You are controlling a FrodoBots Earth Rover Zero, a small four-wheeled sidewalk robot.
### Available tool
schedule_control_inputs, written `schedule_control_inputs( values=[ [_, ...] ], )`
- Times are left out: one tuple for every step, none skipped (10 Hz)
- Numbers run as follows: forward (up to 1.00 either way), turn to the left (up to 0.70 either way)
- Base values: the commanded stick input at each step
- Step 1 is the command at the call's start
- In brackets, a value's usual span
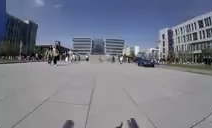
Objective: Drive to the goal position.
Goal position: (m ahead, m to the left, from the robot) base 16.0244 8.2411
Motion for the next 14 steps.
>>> schedule_control_inputs(
  values=[
    [1.00, 0.00],
    [1.00, 0.00],
    [1.00, 0.00],
    [1.00, 0.00],
    [1.00, 0.00],
    [1.00, 0.00],
    [1.00, 0.00],
    [1.00, 0.00],
    [1.00, 0.00],
    [1.00, 0.00],
    [1.00, 0.00],
    [1.00, 0.00],
    [1.00, 0.00],
    [1.00, 0.00]
  ],
)
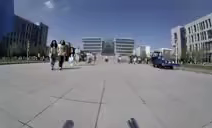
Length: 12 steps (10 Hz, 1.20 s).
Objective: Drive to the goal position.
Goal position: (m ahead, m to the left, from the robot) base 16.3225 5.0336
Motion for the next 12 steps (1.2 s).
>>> schedule_control_inputs(
  values=[
    [1.00, 0.00],
    [1.00, -0.12],
    [1.00, -0.40],
    [1.00, -0.40],
    [1.00, -0.36],
    [1.00, -0.06],
    [1.00, -0.02],
    [1.00, 0.00],
    [0.54, 0.00],
    [0.00, 0.00],
    [0.00, 0.00],
    [0.00, 0.00]
  ],
)
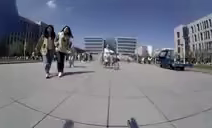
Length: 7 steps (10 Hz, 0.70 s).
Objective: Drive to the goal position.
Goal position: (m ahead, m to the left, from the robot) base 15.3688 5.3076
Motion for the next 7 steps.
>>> schedule_control_inputs(
  values=[
    [0.00, 0.00],
    [0.00, 0.00],
    [0.00, 0.00],
    [0.00, 0.00],
    [0.00, 0.00],
    [0.00, 0.00],
    [0.34, 0.00]
  ],
)
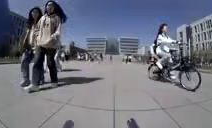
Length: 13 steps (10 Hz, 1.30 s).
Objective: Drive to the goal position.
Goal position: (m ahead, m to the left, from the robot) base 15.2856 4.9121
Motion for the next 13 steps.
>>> schedule_control_inputs(
  values=[
    [1.00, 0.00],
    [1.00, 0.00],
    [1.00, 0.00],
    [1.00, 0.00],
    [1.00, 0.00],
    [1.00, 0.00],
    [1.00, 0.00],
    [1.00, 0.00],
    [1.00, 0.00],
    [1.00, 0.00],
    [1.00, 0.00],
    [1.00, 0.00],
    [1.00, 0.00]
  ],
)
